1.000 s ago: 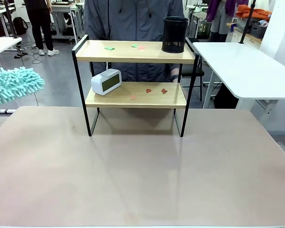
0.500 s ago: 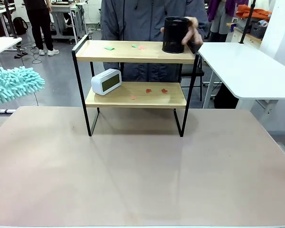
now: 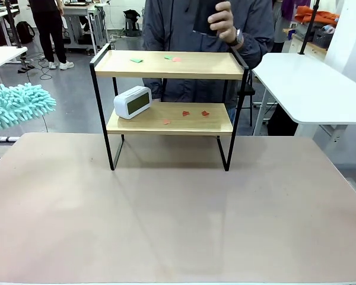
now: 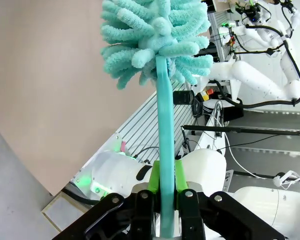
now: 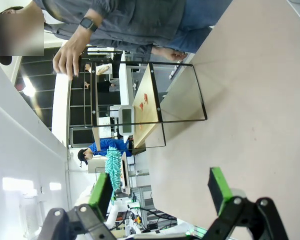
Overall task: Clean the shelf.
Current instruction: Clean the specific tier of the Shelf with the Duster once objects are removed.
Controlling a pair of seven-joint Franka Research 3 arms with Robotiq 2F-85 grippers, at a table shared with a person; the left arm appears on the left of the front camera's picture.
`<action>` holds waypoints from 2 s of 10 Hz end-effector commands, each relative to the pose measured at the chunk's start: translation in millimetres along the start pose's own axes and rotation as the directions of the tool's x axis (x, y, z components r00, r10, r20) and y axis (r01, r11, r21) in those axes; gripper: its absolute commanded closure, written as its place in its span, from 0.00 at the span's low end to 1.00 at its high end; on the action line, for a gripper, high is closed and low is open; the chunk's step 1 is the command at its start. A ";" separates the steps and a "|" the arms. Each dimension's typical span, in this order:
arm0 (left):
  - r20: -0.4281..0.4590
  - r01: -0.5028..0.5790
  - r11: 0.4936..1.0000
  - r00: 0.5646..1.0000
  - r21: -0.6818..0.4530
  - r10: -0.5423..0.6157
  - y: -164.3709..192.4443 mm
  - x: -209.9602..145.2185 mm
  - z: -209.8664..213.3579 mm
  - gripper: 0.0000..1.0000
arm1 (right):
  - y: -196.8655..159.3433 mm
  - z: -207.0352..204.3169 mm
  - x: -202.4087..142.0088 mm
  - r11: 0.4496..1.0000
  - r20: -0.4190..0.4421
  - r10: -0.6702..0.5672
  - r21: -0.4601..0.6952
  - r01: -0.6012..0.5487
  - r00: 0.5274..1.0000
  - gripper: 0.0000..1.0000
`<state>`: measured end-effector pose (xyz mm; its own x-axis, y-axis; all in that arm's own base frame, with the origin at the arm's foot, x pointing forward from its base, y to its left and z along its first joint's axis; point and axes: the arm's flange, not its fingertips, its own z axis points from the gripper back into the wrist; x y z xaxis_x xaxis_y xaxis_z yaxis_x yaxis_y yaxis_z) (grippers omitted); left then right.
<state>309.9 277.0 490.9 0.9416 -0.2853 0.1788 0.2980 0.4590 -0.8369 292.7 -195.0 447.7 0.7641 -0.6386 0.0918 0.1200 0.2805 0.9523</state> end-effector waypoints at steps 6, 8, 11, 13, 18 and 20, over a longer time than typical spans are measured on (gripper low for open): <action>0.037 0.014 1.000 0.999 -0.001 -0.014 -21.0 -2.7 7.6 0.88 | 0.5 -2.4 1.8 0.999 0.014 0.023 0.027 -0.024 1.000 0.00; 0.148 0.025 0.994 0.988 0.107 -0.041 -111.5 -2.4 49.6 0.88 | 0.5 -2.4 1.8 0.999 0.014 0.023 0.027 -0.024 1.000 0.00; 0.232 0.049 0.981 0.968 0.190 -0.094 -242.1 33.4 57.7 0.88 | 0.5 -2.4 1.8 0.999 0.014 0.023 0.027 -0.024 1.000 0.00; 0.147 0.066 0.986 0.985 0.154 -0.089 -297.0 70.3 19.5 0.88 | 0.5 -2.4 1.8 0.999 0.014 0.023 0.027 -0.024 1.000 0.00; 0.126 0.032 0.976 0.990 0.216 -0.061 -334.0 121.4 -39.7 0.88 | 0.5 -2.4 1.8 0.999 0.014 0.023 0.027 -0.024 1.000 0.00; 0.126 0.032 0.976 0.990 0.216 -0.061 -334.0 121.4 -39.7 0.88 | 0.5 -2.4 1.8 0.999 0.014 0.023 0.027 -0.024 1.000 0.00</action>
<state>323.9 53.0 765.6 0.9376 -0.2010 0.2837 0.3460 0.6177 -0.7062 292.8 -194.5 448.0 0.7646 -0.6379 0.0926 0.1204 0.2824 0.9517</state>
